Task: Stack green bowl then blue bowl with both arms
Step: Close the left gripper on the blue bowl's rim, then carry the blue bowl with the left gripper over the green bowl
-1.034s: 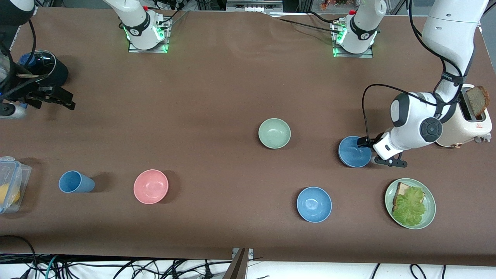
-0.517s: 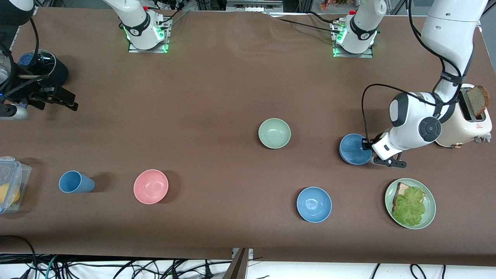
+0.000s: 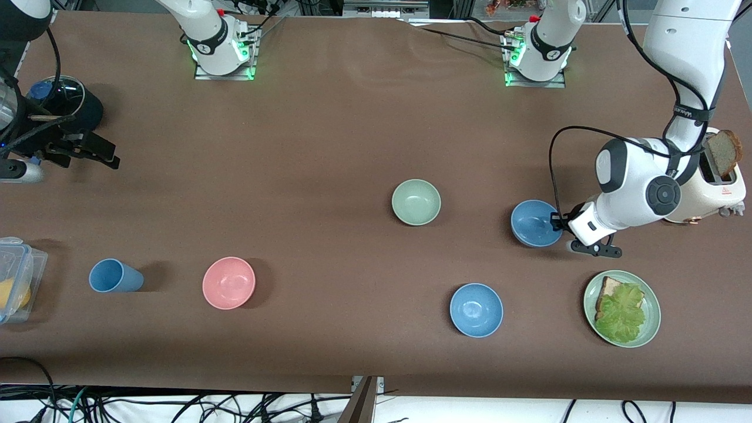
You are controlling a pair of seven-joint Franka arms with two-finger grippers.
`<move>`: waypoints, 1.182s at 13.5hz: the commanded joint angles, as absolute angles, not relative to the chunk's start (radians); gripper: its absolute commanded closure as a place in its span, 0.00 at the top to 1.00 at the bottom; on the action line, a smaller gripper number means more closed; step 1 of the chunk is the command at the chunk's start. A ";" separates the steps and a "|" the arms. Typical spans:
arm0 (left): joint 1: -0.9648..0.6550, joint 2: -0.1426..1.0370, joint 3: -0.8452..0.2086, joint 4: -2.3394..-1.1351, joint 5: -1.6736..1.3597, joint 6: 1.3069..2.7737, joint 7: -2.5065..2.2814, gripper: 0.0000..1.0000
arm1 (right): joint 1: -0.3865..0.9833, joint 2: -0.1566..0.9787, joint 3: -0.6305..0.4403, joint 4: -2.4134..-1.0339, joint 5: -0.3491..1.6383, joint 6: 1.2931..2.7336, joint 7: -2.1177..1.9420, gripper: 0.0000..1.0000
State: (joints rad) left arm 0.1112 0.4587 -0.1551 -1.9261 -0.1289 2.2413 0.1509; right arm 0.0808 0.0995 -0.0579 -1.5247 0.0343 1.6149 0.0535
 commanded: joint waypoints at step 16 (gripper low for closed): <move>-0.233 0.586 -0.287 -1.770 -0.215 2.227 -0.377 0.00 | 0.071 0.109 -0.063 -1.502 0.052 1.609 0.037 0.99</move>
State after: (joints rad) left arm -0.2139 0.5567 -0.2970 -1.8005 -0.2216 2.2091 -0.3669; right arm 0.0794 0.0998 -0.0628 -1.5239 0.0346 1.6150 0.0535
